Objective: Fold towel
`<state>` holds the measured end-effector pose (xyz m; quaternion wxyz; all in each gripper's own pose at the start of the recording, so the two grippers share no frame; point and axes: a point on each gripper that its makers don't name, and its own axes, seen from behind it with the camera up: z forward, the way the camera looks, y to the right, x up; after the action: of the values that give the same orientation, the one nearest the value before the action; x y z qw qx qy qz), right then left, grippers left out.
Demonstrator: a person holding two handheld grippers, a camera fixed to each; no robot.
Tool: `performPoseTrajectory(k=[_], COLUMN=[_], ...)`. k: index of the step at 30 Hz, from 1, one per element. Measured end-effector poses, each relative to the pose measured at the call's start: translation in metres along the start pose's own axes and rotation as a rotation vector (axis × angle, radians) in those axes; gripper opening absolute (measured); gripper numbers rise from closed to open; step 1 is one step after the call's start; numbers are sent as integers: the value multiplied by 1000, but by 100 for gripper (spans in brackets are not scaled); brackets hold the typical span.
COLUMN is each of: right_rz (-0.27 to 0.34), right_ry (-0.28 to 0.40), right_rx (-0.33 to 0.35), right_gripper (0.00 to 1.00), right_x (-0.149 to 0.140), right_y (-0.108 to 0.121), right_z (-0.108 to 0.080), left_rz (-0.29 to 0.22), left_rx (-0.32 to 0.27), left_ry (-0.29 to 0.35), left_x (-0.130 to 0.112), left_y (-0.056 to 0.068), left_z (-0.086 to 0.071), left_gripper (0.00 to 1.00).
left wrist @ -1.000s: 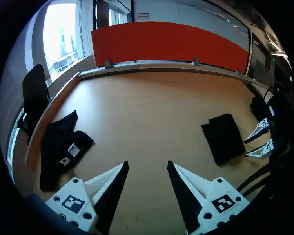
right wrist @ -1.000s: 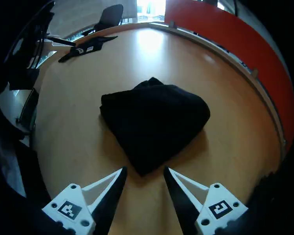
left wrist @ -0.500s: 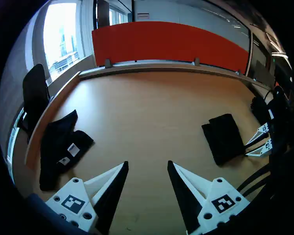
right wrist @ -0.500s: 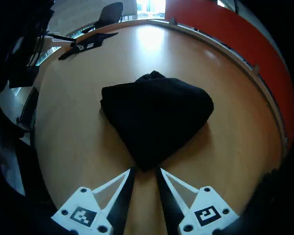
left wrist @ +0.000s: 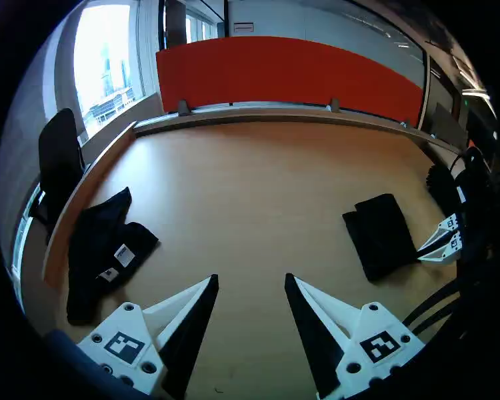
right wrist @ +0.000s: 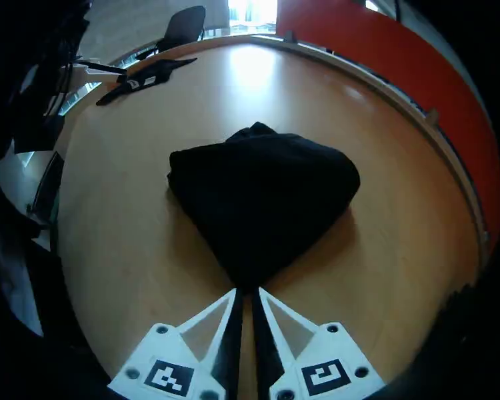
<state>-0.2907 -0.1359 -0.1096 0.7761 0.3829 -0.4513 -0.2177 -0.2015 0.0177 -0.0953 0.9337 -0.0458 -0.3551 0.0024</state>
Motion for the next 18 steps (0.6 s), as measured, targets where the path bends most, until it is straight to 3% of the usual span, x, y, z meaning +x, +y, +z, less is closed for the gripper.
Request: performPoseTrajectory(k=[18], right_rz=[-5], right_ry=[27], right_rx=[5], right_gripper=[4], right_x=[4], right_y=[-1], right_z=[1], left_rz=[0], left_rx=[-3], left_ry=[-3], left_x=[0], left_y=[2], left_z=[2], left_gripper=[73])
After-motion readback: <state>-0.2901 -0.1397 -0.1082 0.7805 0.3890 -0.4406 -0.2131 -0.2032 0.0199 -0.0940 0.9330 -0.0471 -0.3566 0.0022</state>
